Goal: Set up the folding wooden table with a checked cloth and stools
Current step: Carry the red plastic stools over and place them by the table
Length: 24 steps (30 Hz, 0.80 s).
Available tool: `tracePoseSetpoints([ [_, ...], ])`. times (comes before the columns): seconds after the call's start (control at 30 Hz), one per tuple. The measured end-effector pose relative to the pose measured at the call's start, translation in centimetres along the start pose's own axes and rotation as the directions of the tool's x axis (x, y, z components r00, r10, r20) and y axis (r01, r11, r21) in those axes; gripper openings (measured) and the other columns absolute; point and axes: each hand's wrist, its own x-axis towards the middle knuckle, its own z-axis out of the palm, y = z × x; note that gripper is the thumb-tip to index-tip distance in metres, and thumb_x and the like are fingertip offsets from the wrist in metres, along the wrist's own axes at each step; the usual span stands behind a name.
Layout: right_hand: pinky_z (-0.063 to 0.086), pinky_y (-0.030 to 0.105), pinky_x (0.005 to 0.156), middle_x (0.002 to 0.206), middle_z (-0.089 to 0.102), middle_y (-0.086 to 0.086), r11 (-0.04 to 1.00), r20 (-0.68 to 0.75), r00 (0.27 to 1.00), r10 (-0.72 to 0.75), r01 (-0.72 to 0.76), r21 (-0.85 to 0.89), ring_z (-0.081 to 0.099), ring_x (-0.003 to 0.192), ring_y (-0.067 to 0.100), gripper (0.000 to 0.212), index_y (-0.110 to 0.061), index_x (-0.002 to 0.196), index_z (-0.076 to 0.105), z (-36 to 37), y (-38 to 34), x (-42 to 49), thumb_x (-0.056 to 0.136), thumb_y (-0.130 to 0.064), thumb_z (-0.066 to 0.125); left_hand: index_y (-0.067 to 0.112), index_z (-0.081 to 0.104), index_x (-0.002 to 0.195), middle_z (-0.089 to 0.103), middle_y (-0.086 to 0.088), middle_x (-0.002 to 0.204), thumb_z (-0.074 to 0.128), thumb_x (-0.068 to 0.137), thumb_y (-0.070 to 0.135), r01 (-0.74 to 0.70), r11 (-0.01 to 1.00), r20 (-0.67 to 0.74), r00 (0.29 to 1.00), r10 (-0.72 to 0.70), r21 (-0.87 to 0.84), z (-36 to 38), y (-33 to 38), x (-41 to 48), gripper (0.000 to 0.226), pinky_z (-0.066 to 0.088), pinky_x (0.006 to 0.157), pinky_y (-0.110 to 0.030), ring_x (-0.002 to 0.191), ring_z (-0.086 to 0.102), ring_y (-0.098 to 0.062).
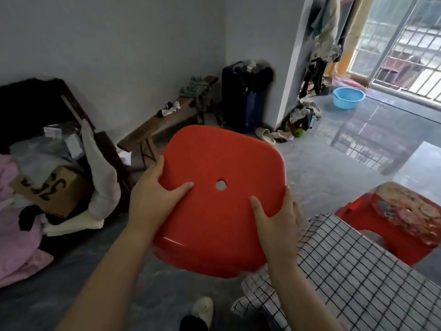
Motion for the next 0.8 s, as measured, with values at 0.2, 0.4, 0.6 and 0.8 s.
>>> tracePoseSetpoints([
  [0.2, 0.041, 0.046, 0.099, 0.129, 0.044, 0.006, 0.986, -0.109, 0.983, 0.145, -0.153, -0.072, 0.038, 0.124, 0.023, 0.081, -0.023, 0.145, 0.027, 5.4, 3.5, 8.2, 0.079, -0.051, 0.063, 0.019, 0.034, 0.145, 0.044, -0.002, 0.144, 0.075, 0.071, 0.048, -0.043, 0.999, 0.225, 0.973, 0.047, -0.023, 9.8, -2.7, 11.9, 0.09, 0.031, 0.105, -0.031, 0.13, 0.042, -0.017],
  [0.4, 0.048, 0.045, 0.094, 0.123, 0.053, 0.002, 0.939, -0.102, 0.936, 0.336, -0.341, -0.035, 0.052, 0.114, 0.019, 0.08, -0.024, 0.137, 0.039, 9.0, 9.3, 16.1, 0.07, -0.061, 0.061, 0.025, 0.03, 0.146, 0.046, 0.0, 0.143, 0.072, 0.067, 0.061, 0.019, 0.998, 0.531, 0.847, 0.016, -0.06, 21.5, -6.4, 21.3, 0.096, 0.039, 0.105, -0.039, 0.126, 0.047, -0.016],
  [0.6, 0.048, 0.036, 0.093, 0.126, 0.05, 0.002, 0.872, -0.015, 0.872, 0.489, -0.489, -0.02, 0.054, 0.109, 0.013, 0.075, -0.027, 0.142, 0.033, 12.0, 17.3, 21.4, 0.078, -0.043, 0.068, 0.019, 0.024, 0.149, 0.043, -0.001, 0.145, 0.073, 0.075, 0.048, 0.028, 0.999, 0.703, 0.709, -0.052, 0.046, 32.9, -11.1, 24.7, 0.093, 0.036, 0.103, -0.03, 0.128, 0.045, -0.018],
  [0.8, 0.049, 0.04, 0.095, 0.129, 0.051, 0.002, 0.819, 0.034, 0.819, 0.573, -0.573, -0.012, 0.054, 0.112, 0.013, 0.084, -0.03, 0.143, 0.03, 15.5, 27.7, 25.1, 0.069, -0.054, 0.062, 0.02, 0.015, 0.15, 0.037, -0.003, 0.149, 0.071, 0.065, 0.059, 0.062, 0.993, 0.789, 0.603, -0.119, 0.102, 44.4, -16.6, 25.4, 0.109, 0.036, 0.107, -0.035, 0.131, 0.042, -0.019],
])
